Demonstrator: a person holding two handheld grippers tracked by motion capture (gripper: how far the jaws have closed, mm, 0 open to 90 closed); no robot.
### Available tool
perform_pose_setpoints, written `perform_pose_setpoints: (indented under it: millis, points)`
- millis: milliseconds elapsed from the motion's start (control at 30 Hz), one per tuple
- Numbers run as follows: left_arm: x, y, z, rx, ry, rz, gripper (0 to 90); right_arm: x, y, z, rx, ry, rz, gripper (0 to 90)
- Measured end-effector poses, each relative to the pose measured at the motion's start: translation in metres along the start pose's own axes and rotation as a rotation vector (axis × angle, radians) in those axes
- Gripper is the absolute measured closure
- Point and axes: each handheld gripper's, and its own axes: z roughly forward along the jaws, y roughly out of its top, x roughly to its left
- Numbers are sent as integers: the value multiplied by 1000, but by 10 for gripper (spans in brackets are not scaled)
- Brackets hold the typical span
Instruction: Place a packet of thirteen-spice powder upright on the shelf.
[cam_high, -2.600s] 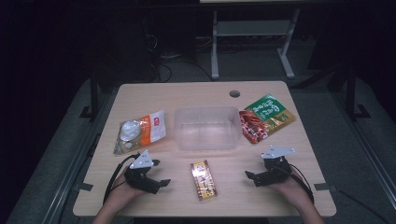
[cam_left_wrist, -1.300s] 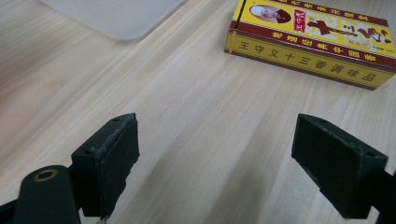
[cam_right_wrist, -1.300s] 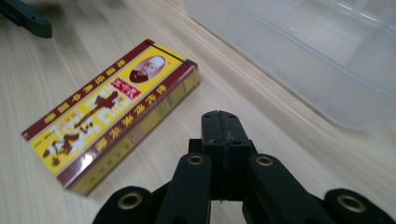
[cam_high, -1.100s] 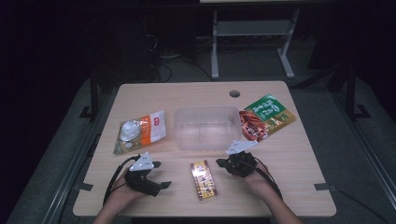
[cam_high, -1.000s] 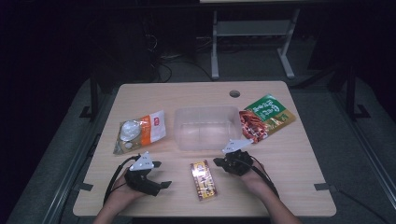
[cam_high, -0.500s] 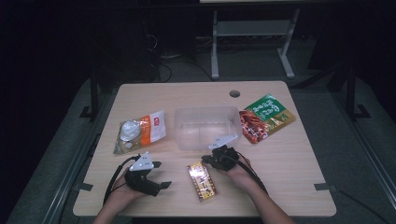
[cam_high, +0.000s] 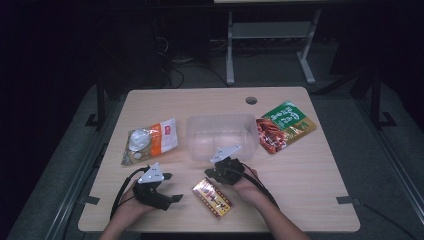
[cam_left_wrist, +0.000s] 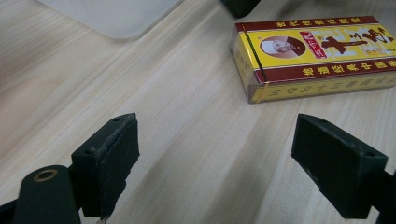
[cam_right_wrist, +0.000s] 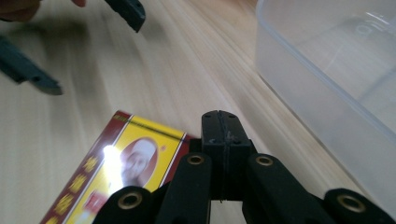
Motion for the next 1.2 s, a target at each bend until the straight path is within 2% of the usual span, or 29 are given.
perform_pose_setpoints:
  millis: [33,67,100,133,233,333,433,467,533,600,667,767,867,933,1000,1133,1200]
  points:
    - [0,0,0,0,0,0,144,0,0,0,0,0,0,899]
    - [0,0,0,5,0,1,144,5,-3,-11,1,1,1,899]
    - [0,0,0,5,0,1,144,5,-3,-11,1,1,1,899]
    - [0,0,0,6,1,3,144,14,-6,-21,-2,9,-12,899]
    - [-1,0,0,-1,4,-3,144,22,-9,-28,-4,24,-12,899]
    - [0,0,0,6,5,0,146,40,-18,-36,16,52,-34,899]
    - [-1,0,0,4,3,-9,146,47,-21,-38,20,67,-34,899]
    - [-1,0,0,5,4,-8,146,54,-25,-40,25,79,-54,899]
    - [-1,0,0,3,5,-12,146,62,-27,-42,25,99,-46,899]
    - [0,0,0,9,6,-6,146,64,-28,-43,25,106,-43,899]
    - [1,0,0,19,9,10,146,76,-34,-44,36,128,-58,899]
    - [0,0,1,18,10,14,146,83,-40,-43,52,142,-66,899]
    - [-2,1,2,11,10,11,146,89,-44,-42,65,149,-93,899]
    - [-2,0,2,12,11,11,146,91,-44,-41,78,146,-95,899]
    - [-2,0,1,13,13,10,146,89,-46,-38,108,129,-113,899]
    - [-1,0,1,11,13,8,146,84,-47,-39,127,107,-118,899]
    - [0,0,1,18,11,14,146,76,-49,-41,134,89,-100,899]
